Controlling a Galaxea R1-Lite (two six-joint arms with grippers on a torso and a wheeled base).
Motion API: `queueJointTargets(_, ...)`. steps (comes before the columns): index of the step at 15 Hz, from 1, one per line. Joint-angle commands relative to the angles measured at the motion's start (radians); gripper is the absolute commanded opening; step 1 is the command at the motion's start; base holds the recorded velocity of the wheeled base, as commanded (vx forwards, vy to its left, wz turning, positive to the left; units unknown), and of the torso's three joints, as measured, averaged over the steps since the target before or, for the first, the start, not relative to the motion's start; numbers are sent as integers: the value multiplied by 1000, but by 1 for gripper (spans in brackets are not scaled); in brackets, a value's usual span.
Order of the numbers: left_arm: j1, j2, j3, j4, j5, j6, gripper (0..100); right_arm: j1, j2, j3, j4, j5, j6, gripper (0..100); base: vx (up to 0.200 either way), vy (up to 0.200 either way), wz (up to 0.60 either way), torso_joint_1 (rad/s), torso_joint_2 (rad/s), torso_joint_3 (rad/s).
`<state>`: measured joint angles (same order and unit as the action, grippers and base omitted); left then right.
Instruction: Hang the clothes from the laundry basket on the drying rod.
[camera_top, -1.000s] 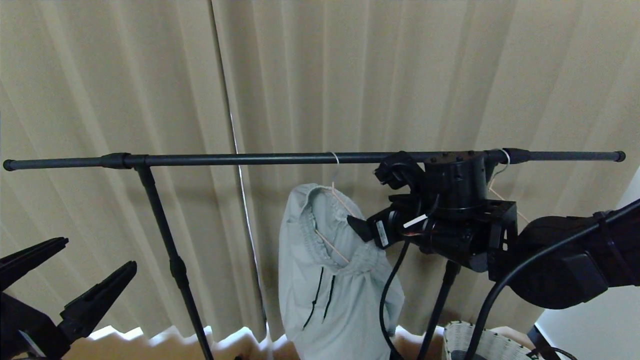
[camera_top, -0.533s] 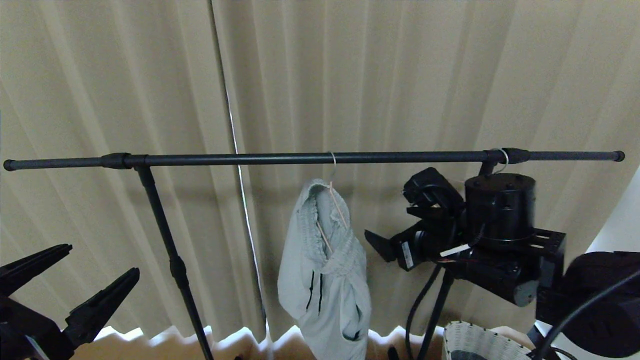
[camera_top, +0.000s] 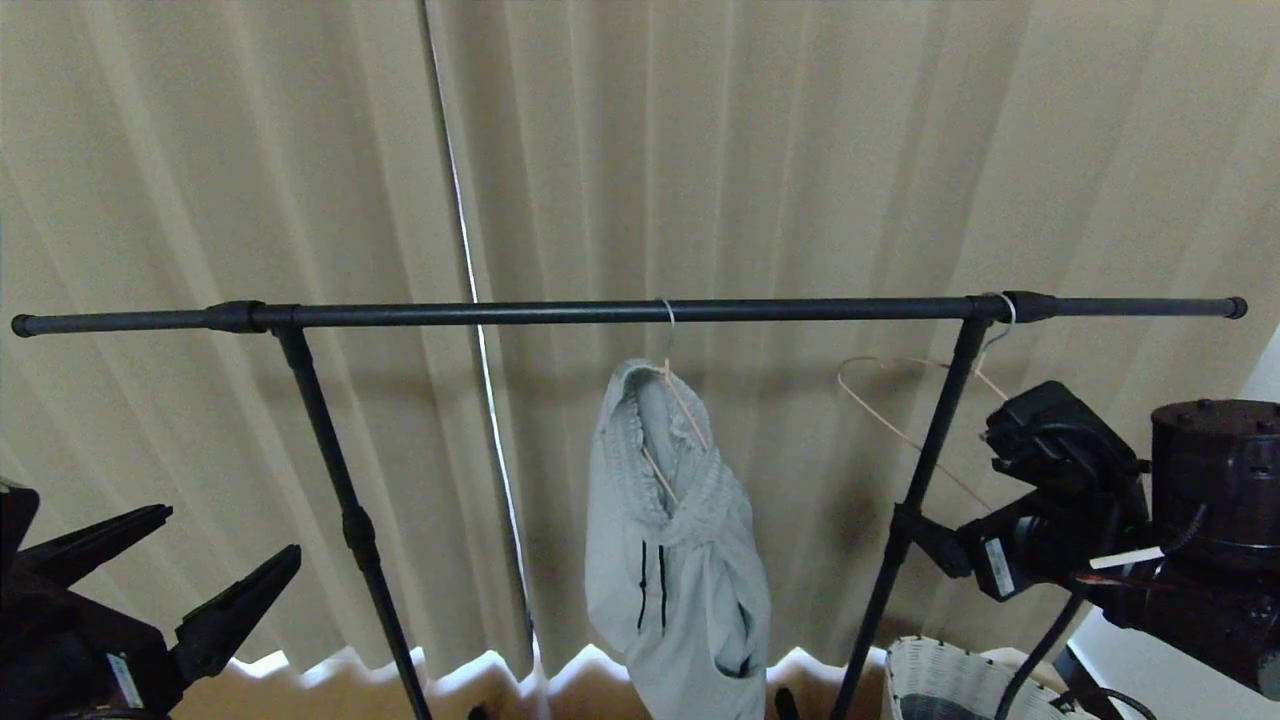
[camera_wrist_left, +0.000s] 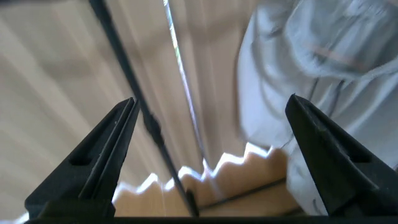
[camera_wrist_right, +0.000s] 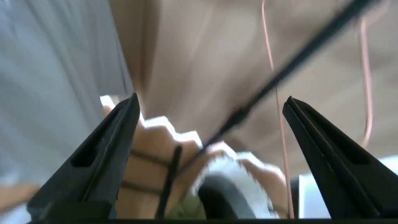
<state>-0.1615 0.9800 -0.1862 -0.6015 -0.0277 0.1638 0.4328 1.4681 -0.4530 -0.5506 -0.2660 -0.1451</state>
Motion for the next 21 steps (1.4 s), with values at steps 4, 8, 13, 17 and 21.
queueJointTargets(4,8,17,5,-1,0,0,100,-8,-92,69,-11,-6,-7,100,-200,0,0,-5,0,2)
queueJointTargets(8,8,19,11,-3,0,-1,100,-6,-140,105,-11,-4,-5,100,-200,0,0,4,2,5)
queueJointTargets(13,7,34,21,-1,-1,2,100,-8,-173,152,-17,1,-2,100,-120,0,0,0,2,0)
queueJointTargets(17,7,46,25,-1,-1,0,100,-8,-143,249,-167,2,-2,100,0,0,0,0,0,0)
queueJointTargets(21,8,42,25,-1,0,0,100,-8,-134,338,-270,4,-2,100,0,0,0,0,0,0)
